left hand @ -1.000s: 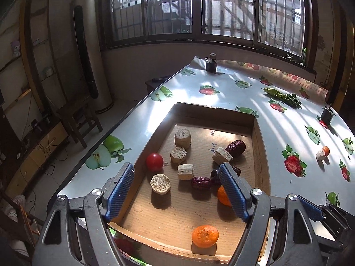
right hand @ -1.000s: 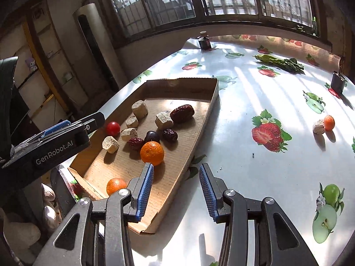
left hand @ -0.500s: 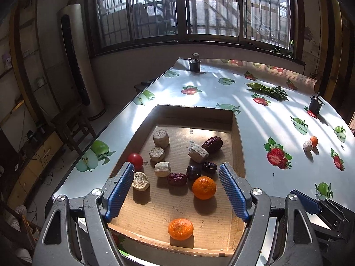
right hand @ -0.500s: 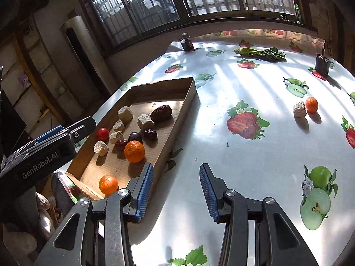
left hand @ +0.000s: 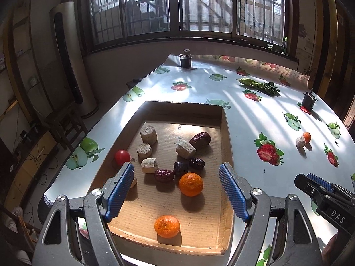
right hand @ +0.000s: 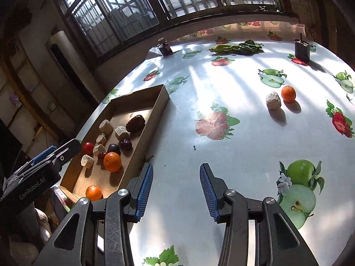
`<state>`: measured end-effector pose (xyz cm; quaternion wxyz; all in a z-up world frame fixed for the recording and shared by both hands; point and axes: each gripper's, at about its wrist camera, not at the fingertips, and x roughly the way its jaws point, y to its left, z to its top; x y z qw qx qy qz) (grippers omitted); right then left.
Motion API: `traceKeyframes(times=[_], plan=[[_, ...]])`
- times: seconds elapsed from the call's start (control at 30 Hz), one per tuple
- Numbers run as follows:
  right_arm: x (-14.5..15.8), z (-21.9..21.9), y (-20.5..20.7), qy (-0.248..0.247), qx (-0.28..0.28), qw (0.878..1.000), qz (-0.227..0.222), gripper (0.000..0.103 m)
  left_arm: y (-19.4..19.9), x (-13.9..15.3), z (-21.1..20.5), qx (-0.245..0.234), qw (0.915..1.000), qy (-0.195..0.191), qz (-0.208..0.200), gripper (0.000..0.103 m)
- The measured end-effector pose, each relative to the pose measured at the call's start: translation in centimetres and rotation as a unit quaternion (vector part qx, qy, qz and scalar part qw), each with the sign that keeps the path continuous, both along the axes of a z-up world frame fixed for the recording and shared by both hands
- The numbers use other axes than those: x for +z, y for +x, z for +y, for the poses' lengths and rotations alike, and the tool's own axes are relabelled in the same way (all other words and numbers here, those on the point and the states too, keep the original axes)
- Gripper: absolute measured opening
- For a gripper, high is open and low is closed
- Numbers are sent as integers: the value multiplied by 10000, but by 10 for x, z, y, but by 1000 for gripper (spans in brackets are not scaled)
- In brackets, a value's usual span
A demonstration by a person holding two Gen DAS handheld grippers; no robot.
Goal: Organize fruits
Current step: 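Move both open grippers back to the white bread cube and last tangerine, then grasp the white bread cube with the left gripper while the right grasps the tangerine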
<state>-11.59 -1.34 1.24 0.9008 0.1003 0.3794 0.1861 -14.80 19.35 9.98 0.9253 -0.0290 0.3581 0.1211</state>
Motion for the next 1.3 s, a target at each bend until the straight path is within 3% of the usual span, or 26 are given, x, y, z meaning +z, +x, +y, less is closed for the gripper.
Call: traceKeyframes(times=[0.17, 0.37, 0.5, 0.6, 0.7, 0.83, 0.97, 1.07, 1.13, 1.3], plan=[[10, -67, 8, -341, -733, 9967, -80, 48, 9, -10, -5, -187, 9996, -167, 130, 79], [19, -145, 17, -933, -1549, 9835, 10, 48, 16, -14, -21, -495, 9980, -368, 109, 78], [35, -172, 36, -746, -1759, 9816, 3, 48, 21, -14, -33, -634, 9971, -412, 107, 78], [38, -174, 75, -414, -1790, 9829, 131, 48, 23, -14, -41, -758, 9956, -522, 155, 78], [22, -159, 120, -169, -1464, 9884, 364, 48, 23, -15, -48, -834, 9950, -496, 227, 78], [-6, -132, 155, -466, -1260, 9896, 509, 48, 25, -15, -53, -824, 9952, -445, 266, 78], [-20, -121, 165, -396, -1158, 9911, 521, 48, 37, -17, -66, -977, 9936, -433, 378, 78], [-28, -118, 169, -469, -1125, 9911, 528, 48, 53, -18, -82, -1250, 9885, -670, 525, 78], [-31, -122, 168, -443, -1099, 9914, 554, 32, 65, -20, -94, -1426, 9835, -897, 657, 78], [-23, -142, 143, -835, -1544, 9830, 544, 32, 104, -31, -134, -1690, 9771, -921, 909, 78]])
